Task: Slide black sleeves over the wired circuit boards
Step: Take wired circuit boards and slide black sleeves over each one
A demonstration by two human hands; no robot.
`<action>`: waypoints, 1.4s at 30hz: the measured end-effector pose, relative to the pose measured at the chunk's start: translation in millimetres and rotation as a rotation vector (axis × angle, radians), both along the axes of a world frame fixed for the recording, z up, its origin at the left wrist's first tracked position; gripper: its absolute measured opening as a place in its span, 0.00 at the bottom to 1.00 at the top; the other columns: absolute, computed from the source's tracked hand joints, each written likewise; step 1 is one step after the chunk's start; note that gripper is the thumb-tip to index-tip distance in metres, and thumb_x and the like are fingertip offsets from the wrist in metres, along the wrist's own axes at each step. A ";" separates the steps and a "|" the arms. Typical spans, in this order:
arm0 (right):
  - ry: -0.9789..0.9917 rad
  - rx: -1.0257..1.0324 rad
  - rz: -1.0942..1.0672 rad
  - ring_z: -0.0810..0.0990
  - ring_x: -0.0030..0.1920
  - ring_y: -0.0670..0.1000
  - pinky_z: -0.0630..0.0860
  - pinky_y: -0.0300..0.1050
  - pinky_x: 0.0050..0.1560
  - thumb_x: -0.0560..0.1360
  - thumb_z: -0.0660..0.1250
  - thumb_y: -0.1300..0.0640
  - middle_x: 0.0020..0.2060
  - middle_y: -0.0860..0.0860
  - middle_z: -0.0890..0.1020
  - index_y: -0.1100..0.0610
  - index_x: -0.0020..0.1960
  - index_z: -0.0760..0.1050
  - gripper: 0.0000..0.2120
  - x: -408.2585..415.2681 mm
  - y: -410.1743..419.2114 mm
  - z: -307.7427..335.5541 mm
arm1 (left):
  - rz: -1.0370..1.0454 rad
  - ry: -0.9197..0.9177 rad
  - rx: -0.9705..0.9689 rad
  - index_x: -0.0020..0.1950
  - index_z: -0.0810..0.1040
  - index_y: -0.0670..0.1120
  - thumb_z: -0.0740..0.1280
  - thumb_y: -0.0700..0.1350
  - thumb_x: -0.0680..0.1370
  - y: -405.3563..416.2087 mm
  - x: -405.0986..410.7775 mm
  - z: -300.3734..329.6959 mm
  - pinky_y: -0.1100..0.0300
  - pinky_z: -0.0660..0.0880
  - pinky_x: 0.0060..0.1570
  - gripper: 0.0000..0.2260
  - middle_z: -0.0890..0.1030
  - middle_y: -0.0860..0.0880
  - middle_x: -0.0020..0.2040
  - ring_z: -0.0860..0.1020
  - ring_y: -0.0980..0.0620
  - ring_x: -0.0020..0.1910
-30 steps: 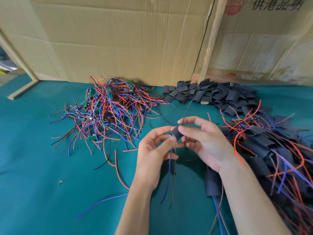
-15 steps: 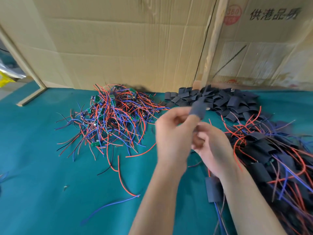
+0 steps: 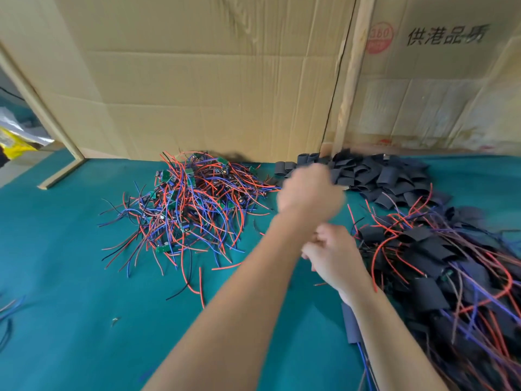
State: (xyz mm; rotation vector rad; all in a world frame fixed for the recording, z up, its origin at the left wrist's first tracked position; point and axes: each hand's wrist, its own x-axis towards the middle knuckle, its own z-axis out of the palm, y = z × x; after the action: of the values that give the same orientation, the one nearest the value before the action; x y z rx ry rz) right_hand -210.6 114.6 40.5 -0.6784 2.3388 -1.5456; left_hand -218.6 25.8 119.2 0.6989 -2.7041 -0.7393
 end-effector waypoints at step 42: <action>0.322 0.304 0.162 0.82 0.51 0.54 0.78 0.47 0.55 0.75 0.67 0.60 0.47 0.49 0.86 0.47 0.49 0.83 0.10 3.4 -62.1 44.6 | 0.544 0.597 0.157 0.43 0.80 0.46 0.71 0.40 0.74 4.0 109.2 -99.2 0.53 0.70 0.48 0.02 0.79 0.49 0.44 0.76 0.44 0.49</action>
State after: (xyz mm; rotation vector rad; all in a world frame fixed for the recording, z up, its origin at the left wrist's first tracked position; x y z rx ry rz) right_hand -207.2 52.5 85.0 -1.0711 2.5924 -1.0441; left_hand -109.4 29.8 20.0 1.0000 -1.8220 -0.8468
